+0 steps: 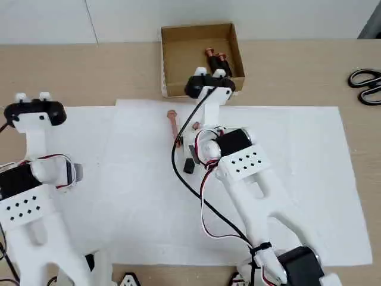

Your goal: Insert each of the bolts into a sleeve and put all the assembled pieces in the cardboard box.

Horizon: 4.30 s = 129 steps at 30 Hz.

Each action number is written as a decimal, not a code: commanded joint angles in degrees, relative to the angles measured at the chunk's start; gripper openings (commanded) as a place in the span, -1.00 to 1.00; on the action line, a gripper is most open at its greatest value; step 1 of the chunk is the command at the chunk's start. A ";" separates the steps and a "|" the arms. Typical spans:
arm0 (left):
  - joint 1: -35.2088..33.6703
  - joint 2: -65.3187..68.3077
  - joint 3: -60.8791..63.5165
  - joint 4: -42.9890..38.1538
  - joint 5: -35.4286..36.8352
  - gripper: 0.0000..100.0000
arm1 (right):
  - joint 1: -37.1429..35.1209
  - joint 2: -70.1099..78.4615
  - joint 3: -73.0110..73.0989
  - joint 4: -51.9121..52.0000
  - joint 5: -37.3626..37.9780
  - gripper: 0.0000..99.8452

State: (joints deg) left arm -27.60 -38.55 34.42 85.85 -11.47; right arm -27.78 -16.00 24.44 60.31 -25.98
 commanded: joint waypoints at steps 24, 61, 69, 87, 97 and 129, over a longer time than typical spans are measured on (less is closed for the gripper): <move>0.00 -0.35 1.27 -1.32 -0.09 -0.61 | -5.41 10.42 0.26 -5.23 -5.89 -0.73; 0.00 -0.35 1.36 -1.32 -0.26 -0.61 | -1.36 22.37 -0.09 -10.68 -5.71 -0.74; 0.00 -0.35 1.36 -1.23 -0.26 -0.61 | -1.27 25.19 -0.09 -10.59 -5.63 -0.74; 0.00 -0.35 1.27 -1.23 -0.44 -0.61 | -1.19 25.10 -13.71 8.22 -0.18 -0.99; 0.00 -0.35 1.36 -0.88 -0.44 -0.61 | 4.70 25.10 -40.18 38.46 5.71 -0.99; 0.00 -0.35 1.36 -1.14 -0.44 -0.61 | 25.54 28.18 -19.78 26.77 14.15 -0.72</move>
State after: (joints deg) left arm -27.60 -38.55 36.00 85.85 -11.47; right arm -2.46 11.60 4.75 87.47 -12.18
